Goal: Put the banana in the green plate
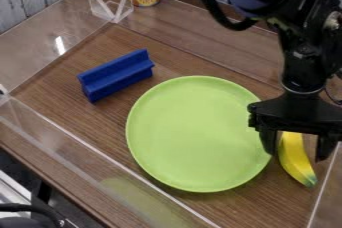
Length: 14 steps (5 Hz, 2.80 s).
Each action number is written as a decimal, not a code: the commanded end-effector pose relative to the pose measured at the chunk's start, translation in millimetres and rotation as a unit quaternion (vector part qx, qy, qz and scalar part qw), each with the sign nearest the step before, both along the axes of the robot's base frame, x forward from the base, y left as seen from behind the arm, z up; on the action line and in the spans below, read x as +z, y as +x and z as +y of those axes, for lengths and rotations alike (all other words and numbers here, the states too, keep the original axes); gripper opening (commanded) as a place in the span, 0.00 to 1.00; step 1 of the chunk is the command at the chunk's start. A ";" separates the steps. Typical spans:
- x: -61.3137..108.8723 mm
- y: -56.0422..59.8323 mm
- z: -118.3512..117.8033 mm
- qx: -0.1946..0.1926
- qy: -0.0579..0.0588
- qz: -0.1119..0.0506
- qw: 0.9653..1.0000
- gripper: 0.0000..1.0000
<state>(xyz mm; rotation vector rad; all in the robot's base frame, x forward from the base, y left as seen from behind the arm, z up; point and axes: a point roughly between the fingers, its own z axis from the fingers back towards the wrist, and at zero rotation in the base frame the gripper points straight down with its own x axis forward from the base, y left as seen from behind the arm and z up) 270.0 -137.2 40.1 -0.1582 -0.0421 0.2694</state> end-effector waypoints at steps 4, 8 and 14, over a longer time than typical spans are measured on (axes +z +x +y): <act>8.8 2.8 -3.8 -0.001 -0.010 -0.022 1.000 1.00; -3.7 3.7 -5.9 -0.004 -0.003 -0.017 1.000 0.00; 72.5 -9.8 21.7 -0.079 0.027 -0.020 0.996 0.00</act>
